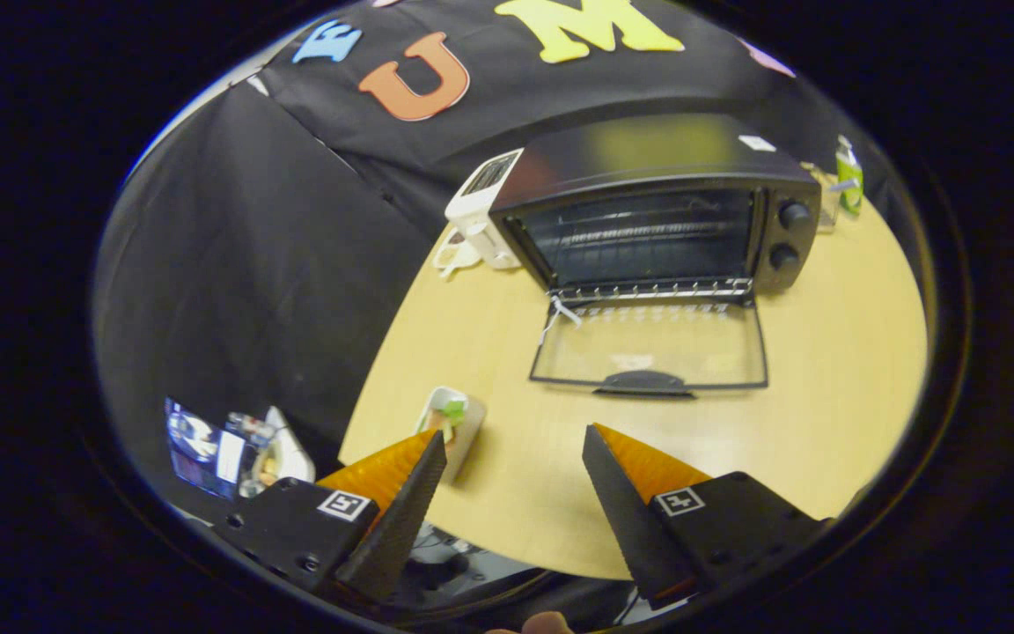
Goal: Open the toaster oven, put the food inside, and close the toaster oven door.
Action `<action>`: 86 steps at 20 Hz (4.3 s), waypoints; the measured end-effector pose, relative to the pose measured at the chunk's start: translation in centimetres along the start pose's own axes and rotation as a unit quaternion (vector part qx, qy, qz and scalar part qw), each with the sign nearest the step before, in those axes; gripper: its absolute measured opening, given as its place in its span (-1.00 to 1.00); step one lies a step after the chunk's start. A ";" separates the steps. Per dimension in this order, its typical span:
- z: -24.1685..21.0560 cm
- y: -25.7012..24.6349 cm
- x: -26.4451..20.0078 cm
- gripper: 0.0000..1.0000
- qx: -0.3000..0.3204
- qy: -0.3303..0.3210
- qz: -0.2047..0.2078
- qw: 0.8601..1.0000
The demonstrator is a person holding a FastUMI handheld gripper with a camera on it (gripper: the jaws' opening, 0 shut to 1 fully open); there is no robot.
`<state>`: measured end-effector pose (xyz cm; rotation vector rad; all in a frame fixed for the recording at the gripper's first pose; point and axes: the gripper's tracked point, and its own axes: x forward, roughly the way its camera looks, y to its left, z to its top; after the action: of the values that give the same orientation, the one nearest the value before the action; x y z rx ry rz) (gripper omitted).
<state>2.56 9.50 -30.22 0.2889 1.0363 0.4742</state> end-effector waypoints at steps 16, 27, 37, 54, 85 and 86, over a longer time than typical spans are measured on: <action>-6.7 5.5 11.3 0.70 0.135 0.141 0.065 0.979; -7.4 5.6 13.3 -0.21 0.141 0.151 0.054 0.977; -3.0 7.7 5.5 -0.44 0.210 0.100 0.142 0.962; 9.2 -6.1 -2.0 -0.45 0.352 -0.186 0.133 0.908; 18.9 -13.8 10.7 0.50 0.483 -0.333 0.079 0.806; 18.5 -13.6 10.7 0.62 0.480 -0.324 0.065 0.813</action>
<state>26.48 3.02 -35.41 1.3388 0.4946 -0.0934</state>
